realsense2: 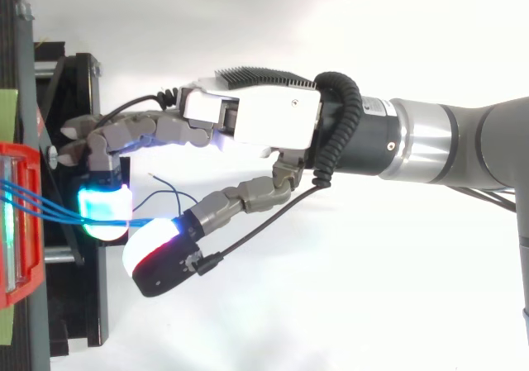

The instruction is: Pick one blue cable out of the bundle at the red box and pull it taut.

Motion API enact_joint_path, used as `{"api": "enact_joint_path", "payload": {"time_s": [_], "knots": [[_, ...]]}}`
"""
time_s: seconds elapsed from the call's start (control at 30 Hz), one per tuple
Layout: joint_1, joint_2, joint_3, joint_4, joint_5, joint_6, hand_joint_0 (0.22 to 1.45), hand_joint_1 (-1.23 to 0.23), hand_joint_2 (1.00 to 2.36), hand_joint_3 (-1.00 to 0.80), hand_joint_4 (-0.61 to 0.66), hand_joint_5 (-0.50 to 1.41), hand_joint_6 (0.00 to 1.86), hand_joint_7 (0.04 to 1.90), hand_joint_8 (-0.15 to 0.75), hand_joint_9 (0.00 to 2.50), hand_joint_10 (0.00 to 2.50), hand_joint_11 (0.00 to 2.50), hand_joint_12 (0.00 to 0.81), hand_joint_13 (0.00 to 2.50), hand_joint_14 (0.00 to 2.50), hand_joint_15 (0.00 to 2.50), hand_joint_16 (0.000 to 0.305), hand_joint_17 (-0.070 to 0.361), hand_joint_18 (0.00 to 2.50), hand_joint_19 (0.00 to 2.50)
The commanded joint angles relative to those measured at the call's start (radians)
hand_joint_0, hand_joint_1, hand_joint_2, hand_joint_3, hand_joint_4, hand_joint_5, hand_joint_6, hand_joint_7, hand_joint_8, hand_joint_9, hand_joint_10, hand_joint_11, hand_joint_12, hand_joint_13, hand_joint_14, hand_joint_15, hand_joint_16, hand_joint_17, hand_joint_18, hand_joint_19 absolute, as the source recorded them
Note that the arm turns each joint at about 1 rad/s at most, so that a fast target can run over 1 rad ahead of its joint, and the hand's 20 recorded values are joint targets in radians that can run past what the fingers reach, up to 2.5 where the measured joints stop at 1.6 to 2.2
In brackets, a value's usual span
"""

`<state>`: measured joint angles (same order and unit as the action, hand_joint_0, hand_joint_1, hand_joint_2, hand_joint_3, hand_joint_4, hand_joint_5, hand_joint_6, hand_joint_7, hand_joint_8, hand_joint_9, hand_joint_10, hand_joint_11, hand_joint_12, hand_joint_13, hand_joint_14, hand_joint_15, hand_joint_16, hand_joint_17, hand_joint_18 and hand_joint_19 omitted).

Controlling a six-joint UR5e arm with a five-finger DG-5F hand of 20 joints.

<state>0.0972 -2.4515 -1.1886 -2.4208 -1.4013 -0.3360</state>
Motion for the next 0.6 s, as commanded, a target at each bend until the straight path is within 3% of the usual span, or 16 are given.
{"api": "enact_joint_path", "payload": {"time_s": [0.0,0.13,0.33,0.57], "knots": [[-0.001,0.000,0.001,0.000,-0.004,0.002,0.52,-0.62,1.00,-0.50,0.32,-0.09,0.51,1.23,0.313,0.48,0.00,0.11,0.378,0.27,0.00,0.04,0.066,0.147,0.33,0.21],[-0.008,0.000,0.015,-0.003,-0.010,0.022,0.53,-0.59,1.00,-0.50,0.32,-0.09,0.50,1.24,0.312,0.50,0.00,0.12,0.375,0.27,0.00,0.04,0.065,0.146,0.33,0.21],[-0.014,0.000,0.027,-0.004,-0.045,0.029,0.57,-0.57,1.00,-0.45,0.30,-0.09,0.50,1.24,0.307,0.51,0.00,0.12,0.365,0.27,0.00,0.04,0.063,0.142,0.32,0.22],[-0.016,0.002,0.027,-0.004,-0.048,0.029,0.59,-0.62,1.01,-0.36,0.26,-0.09,0.50,1.29,0.303,0.51,0.00,0.12,0.362,0.27,0.00,0.04,0.062,0.140,0.32,0.22]]}}
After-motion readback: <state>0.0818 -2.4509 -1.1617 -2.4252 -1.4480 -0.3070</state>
